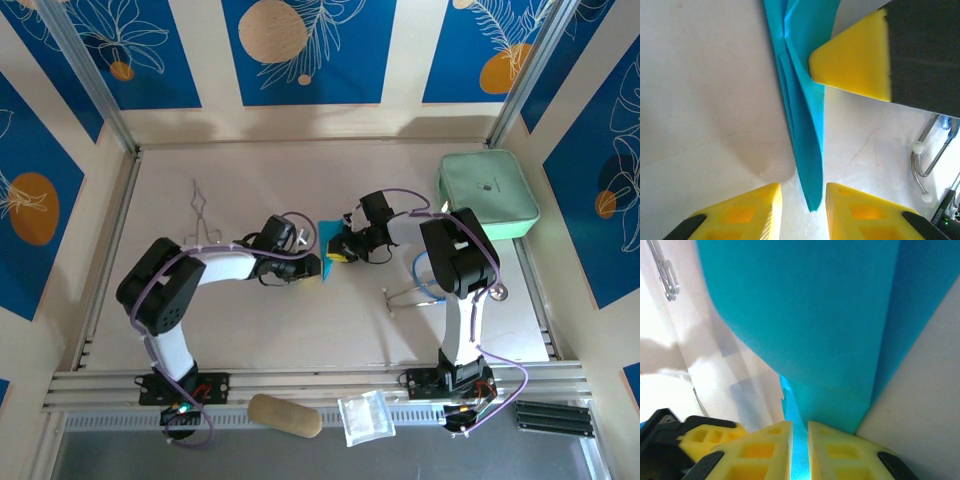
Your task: Fold a paper plane with a square sheet of paper (pick it up from the middle)
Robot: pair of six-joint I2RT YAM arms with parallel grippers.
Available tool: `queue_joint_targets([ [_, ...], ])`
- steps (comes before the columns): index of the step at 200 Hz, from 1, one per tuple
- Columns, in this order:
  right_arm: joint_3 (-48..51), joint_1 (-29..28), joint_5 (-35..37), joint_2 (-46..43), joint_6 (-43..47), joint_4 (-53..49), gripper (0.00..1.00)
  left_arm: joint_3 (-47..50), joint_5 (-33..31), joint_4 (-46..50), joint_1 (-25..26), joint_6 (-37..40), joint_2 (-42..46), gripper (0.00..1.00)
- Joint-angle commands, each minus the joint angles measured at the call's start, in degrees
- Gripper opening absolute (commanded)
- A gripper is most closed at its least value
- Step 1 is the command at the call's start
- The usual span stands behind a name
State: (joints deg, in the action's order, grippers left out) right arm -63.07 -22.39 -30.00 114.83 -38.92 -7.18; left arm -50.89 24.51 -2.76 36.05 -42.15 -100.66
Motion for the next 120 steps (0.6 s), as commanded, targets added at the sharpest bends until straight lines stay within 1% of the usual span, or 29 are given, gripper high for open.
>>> queue_joint_targets([
  [1,-0.83,-0.55,1.91,2.27,1.12,-2.0,0.18,0.18,-3.03,2.38,1.01,-1.09,3.73,0.3],
  [21,-0.91,-0.56,1.84,2.46,1.12,-2.17,0.18,0.01,-2.34,-1.38,2.47,-3.41,3.42,0.27],
  [47,-1.18,-0.66,1.72,2.83,1.04,-2.26,0.18,-1.26,-0.51,-5.93,3.51,-5.64,0.53,0.22],
  [67,-1.33,-0.68,1.75,2.82,1.1,-2.47,0.18,-3.27,0.26,-5.79,4.17,-5.51,-2.12,0.18],
  [120,-1.35,-0.68,1.81,2.62,1.39,-2.86,0.18,-4.91,-1.13,-3.1,4.34,-4.21,-5.2,0.16],
])
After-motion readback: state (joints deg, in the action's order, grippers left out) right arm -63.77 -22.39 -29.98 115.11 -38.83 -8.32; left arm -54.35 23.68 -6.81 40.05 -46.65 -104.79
